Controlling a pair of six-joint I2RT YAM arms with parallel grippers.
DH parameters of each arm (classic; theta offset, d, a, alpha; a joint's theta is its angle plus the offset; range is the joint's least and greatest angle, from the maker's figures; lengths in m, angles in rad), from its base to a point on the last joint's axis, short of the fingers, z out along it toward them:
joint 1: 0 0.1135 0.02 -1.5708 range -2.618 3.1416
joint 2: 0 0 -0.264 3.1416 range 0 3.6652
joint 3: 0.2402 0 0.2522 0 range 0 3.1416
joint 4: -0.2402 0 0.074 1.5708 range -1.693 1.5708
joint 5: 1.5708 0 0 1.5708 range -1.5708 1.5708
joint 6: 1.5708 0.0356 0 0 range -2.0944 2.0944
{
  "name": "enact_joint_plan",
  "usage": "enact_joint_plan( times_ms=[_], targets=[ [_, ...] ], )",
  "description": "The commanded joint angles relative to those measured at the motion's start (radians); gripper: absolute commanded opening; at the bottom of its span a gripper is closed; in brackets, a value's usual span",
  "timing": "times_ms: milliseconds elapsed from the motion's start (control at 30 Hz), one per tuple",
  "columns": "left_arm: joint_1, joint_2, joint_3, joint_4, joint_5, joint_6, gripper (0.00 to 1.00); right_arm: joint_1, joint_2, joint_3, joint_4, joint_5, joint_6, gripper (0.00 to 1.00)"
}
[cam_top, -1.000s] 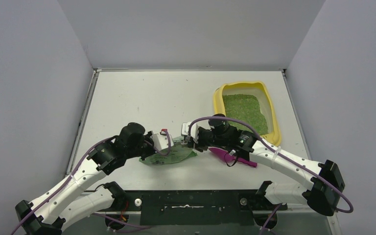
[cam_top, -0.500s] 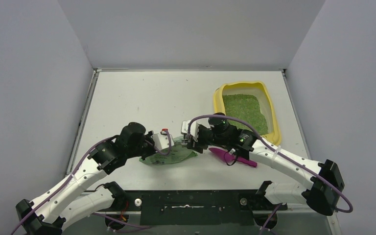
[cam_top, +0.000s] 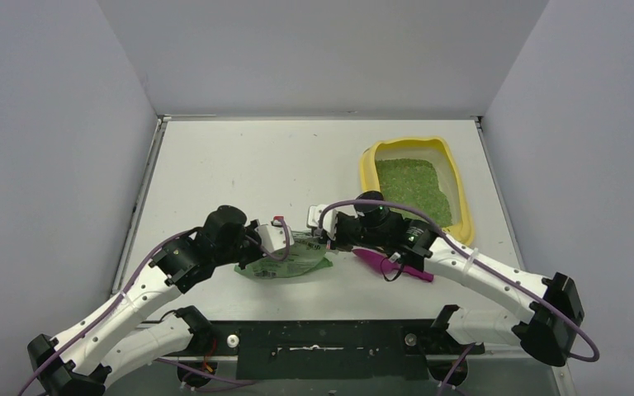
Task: Fill the litter box with clean litter
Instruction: Remove the clamp from the cat litter bag, then place the clamp at the center of the board.
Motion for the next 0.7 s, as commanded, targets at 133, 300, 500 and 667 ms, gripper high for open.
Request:
enact_joint_plan(
  times_ms=[133,300,500,667],
  targets=[
    [-0.009,0.000,0.057,0.059,0.009,-0.009,0.00,-0.006,-0.162,0.017,0.041,0.181,0.057,0.00],
    [-0.009,0.004,0.059,0.058,-0.010,-0.013,0.00,-0.004,-0.245,0.010,-0.051,0.295,0.215,0.00],
    [-0.009,-0.015,0.059,0.062,-0.058,-0.018,0.00,-0.004,-0.353,-0.088,-0.143,0.341,0.537,0.00],
    [-0.009,-0.023,0.060,0.069,-0.067,-0.023,0.00,-0.004,-0.457,-0.195,-0.164,0.302,0.742,0.00]
  ],
)
